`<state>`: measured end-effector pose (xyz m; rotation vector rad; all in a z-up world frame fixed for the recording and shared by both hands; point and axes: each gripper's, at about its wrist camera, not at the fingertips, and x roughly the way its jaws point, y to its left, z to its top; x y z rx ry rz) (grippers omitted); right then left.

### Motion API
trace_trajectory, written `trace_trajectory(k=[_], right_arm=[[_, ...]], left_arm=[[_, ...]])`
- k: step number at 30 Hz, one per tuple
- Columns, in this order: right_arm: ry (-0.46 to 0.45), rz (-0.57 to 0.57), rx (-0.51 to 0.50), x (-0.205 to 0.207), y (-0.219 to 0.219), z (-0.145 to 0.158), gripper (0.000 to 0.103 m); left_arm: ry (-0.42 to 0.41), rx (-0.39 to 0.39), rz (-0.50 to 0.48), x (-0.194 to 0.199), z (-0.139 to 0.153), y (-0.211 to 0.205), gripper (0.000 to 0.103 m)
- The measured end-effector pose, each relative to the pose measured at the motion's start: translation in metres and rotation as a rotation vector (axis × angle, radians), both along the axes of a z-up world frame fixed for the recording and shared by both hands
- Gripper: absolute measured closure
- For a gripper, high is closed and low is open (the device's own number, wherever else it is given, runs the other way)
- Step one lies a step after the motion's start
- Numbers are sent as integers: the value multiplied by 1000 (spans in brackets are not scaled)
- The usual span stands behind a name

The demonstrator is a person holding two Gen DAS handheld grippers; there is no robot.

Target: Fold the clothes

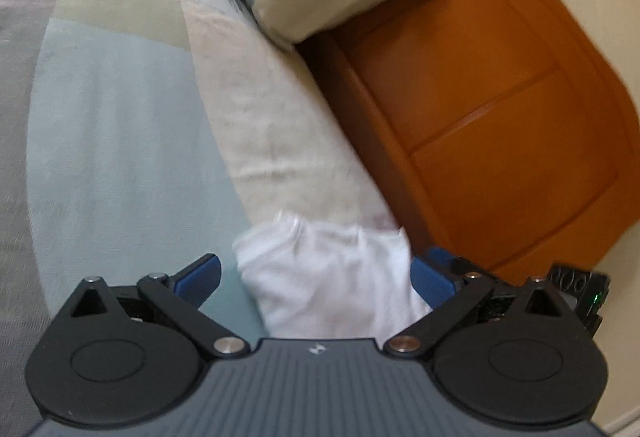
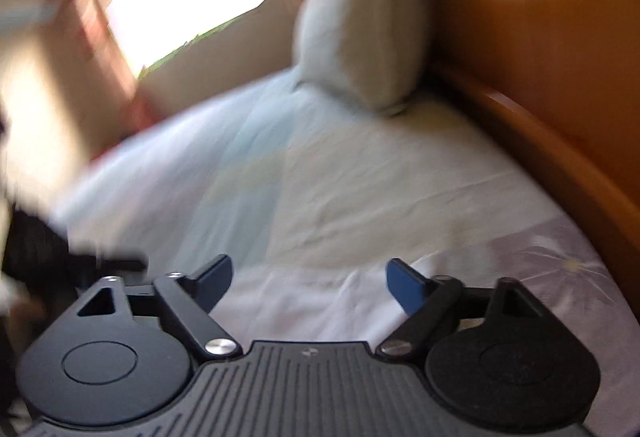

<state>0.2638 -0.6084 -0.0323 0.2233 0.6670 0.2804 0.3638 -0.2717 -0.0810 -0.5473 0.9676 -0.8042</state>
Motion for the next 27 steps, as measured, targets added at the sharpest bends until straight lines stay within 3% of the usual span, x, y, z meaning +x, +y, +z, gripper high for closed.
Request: trace_trajectory(k=[2, 3, 6, 11, 13, 15, 16, 17, 20, 24, 27], right_arm=[[104, -21, -128, 11, 7, -27, 38], [141, -50, -158, 14, 4, -37, 37], [126, -155, -57, 4, -18, -33, 39], [2, -91, -117, -51, 10, -2, 41], [-5, -56, -174, -68, 21, -3, 44], [40, -113, -184, -74, 7, -17, 59], [63, -141, -190, -78, 0, -24, 78], [86, -170, -195, -81, -6, -31, 85], [72, -223, -176, -95, -11, -21, 82], [6, -167, -207, -107, 12, 1, 82], [69, -136, -280, -95, 20, -15, 82]], left_arm=[[-9, 34, -26, -8, -1, 2, 3], [-18, 51, -36, -12, -1, 3, 3], [-72, 135, -64, -32, 0, 12, 3], [-191, 283, -100, -64, 1, 25, 3], [-183, 298, -131, -71, 0, 25, 3], [-169, 290, -141, -79, 0, 29, 3], [-164, 285, -141, -82, 0, 31, 3], [-159, 281, -142, -85, -1, 32, 3], [-164, 286, -142, -92, 2, 37, 3], [-200, 322, -131, -99, 5, 40, 3], [-242, 368, -122, -106, 9, 41, 3]])
